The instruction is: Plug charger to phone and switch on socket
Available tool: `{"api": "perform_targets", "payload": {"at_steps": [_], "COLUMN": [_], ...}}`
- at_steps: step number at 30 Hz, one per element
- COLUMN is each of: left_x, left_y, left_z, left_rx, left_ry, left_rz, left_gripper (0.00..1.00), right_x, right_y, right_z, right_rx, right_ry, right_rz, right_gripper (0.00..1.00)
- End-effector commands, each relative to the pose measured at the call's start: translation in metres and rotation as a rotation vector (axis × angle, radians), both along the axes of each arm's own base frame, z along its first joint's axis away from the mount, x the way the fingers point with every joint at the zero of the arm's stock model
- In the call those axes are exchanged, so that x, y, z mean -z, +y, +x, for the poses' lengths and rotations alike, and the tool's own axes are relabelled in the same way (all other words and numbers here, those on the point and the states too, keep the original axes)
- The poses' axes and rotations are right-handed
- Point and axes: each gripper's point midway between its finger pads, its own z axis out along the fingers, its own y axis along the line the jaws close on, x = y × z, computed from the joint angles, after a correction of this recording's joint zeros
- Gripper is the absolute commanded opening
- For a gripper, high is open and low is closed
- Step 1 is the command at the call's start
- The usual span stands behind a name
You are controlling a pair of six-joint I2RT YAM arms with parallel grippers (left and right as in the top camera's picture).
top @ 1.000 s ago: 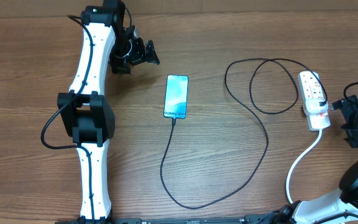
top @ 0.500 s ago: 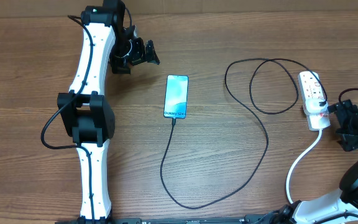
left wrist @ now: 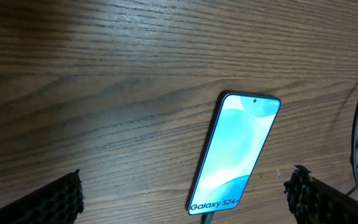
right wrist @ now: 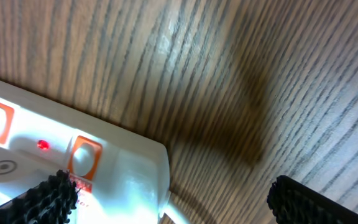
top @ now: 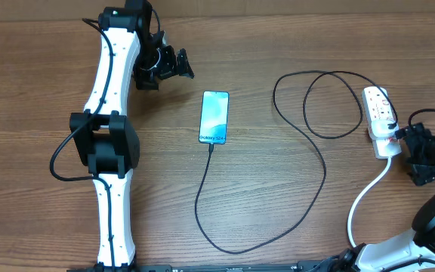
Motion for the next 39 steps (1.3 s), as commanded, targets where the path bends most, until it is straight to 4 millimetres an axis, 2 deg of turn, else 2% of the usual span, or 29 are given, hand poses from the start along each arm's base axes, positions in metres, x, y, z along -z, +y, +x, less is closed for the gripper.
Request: {"api": "perform_targets", "payload": {"at_steps": [1,13,20,24,33,39], "left_x": [-0.009,-0.009,-0.009,-0.009,-0.009,-0.009], "left_y": [-0.003,-0.003,-0.003,-0.003,-0.003,-0.003], "left_z": [0.0,0.0,0.0,0.0,0.0,0.0], "left_rx": [0.012,0.012,0.012,0.012,0.012,0.012], "left_ry": [-0.025,-0.025,-0.024,-0.025,-0.025,-0.024], "left_rz": [0.005,0.005,0.005,0.005,0.005,0.005], "left_gripper": [1.0,1.0,1.0,1.0,1.0,1.0], "right_x": [0.007,0.007,-0.026,-0.038,-0.04,-0.035], "right_y": [0.003,0.001,-0.007,-0.011,-0.014,-0.015], "right_z": [-0.002,-0.002,0.009,0.014,0.025,0.027], "right_rx": [-0.012,-0.011,-0.012,-0.012,-0.064,-0.064], "right_ry": [0.008,0.005,0.006,-0.003,-0.052,-0.07], "right_rz": [-0.004,-0.013,-0.013,-0.019,-0.037,-0.049], "right_gripper": [1.0,1.0,1.0,1.0,1.0,1.0]}}
